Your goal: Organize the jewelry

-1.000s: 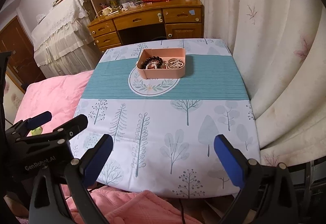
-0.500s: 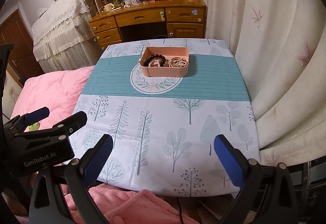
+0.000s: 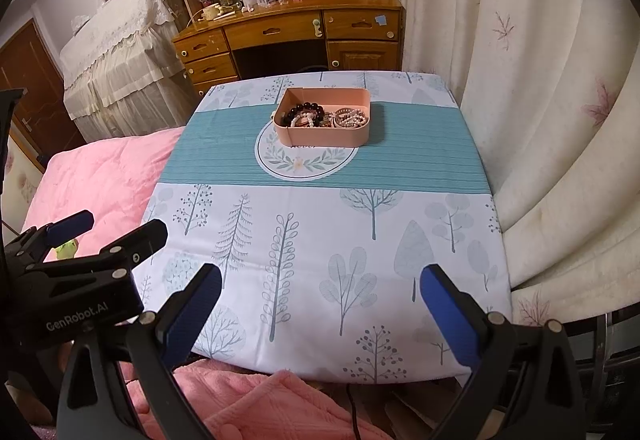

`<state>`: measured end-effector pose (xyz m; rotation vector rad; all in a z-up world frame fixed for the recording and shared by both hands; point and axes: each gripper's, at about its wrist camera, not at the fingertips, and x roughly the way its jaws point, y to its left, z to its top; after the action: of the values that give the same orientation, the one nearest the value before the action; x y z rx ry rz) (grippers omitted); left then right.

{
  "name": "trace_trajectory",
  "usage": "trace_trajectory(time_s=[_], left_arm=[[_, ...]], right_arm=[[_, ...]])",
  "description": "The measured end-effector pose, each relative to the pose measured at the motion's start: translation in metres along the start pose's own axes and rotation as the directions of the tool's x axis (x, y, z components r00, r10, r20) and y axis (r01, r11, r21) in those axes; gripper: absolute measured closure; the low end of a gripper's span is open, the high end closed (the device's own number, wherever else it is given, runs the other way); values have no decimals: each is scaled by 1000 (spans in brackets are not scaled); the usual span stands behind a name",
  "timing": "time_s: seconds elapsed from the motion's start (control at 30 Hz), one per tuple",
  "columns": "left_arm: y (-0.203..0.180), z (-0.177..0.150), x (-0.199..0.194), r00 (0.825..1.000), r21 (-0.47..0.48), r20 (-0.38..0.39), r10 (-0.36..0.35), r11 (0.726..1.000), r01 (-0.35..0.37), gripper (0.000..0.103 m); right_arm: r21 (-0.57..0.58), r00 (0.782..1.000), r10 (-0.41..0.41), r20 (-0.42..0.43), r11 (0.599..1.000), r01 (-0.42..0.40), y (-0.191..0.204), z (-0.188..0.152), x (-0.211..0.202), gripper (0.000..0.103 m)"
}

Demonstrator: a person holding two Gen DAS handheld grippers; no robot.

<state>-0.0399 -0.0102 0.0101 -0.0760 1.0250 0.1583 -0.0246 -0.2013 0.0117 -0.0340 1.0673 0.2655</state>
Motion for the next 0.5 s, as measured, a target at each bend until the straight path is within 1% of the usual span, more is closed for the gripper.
trace_trajectory(time_s=[0.37,0.5], left_arm=[[0,0,2,1000,0,-11,-1,1000,1,1],[-1,0,3,1000,-2,-14,9,1000,-9,1]], right_arm=[[1,1000,2,-7,1000,-2,0,0,2,3],[4,1000,9,-16,1000,-9,-3,0,5,3]])
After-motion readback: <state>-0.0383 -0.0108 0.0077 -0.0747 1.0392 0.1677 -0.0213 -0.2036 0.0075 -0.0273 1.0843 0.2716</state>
